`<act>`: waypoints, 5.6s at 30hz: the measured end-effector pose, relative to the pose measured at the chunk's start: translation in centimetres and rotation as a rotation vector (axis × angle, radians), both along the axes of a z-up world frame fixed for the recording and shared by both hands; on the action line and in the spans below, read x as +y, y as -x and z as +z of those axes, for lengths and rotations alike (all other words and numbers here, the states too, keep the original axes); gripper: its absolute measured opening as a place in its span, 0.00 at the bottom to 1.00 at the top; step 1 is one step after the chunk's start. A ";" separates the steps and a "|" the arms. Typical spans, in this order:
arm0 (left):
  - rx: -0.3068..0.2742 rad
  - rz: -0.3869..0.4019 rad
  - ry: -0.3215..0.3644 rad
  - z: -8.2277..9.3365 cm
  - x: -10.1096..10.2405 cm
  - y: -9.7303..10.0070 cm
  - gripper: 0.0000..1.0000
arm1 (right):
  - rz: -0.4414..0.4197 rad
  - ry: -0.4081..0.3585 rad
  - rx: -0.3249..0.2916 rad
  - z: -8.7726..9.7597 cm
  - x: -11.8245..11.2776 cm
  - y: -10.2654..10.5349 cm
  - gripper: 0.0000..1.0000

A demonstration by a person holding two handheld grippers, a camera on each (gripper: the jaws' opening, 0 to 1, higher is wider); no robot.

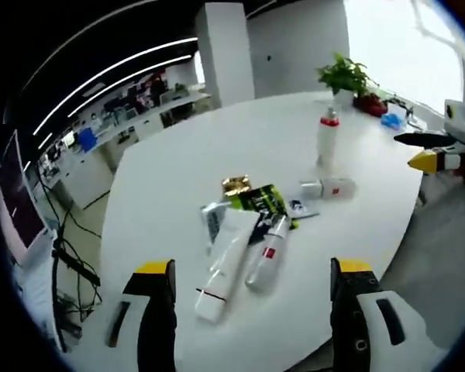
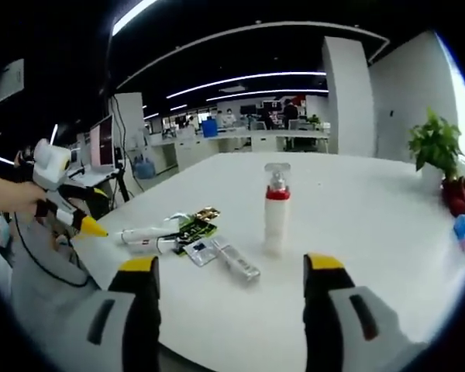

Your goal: Arrange the skincare products in the storage area until every visible bottle or jar stands upright without overlapping.

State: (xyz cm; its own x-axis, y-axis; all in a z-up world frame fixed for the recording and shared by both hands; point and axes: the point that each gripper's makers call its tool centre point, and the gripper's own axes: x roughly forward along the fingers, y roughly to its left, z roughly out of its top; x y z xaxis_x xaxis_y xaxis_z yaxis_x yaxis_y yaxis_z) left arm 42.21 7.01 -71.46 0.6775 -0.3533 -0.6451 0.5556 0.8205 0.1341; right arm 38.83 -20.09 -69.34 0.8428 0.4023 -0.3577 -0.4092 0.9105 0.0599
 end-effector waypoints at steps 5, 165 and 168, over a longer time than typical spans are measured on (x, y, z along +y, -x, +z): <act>0.014 -0.030 -0.022 0.2 -0.1 -2.3 0.77 | 0.002 -0.002 0.002 0.0 0.0 -0.1 0.75; 0.110 -0.146 0.593 8.2 -11.8 1.2 0.28 | 0.341 0.013 -0.062 3.1 11.8 1.0 0.42; 0.090 -0.144 0.631 9.4 -12.6 1.3 0.28 | 0.355 0.004 -0.080 4.0 12.5 0.8 0.41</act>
State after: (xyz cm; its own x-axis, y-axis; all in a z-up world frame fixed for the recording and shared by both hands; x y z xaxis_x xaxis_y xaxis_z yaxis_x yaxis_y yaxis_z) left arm 40.94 -5.57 -62.03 0.5484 -0.7657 -0.3362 0.6522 0.6432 -0.4012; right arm 38.00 -7.55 -65.31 0.6763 0.6734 -0.2985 -0.7029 0.7112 0.0119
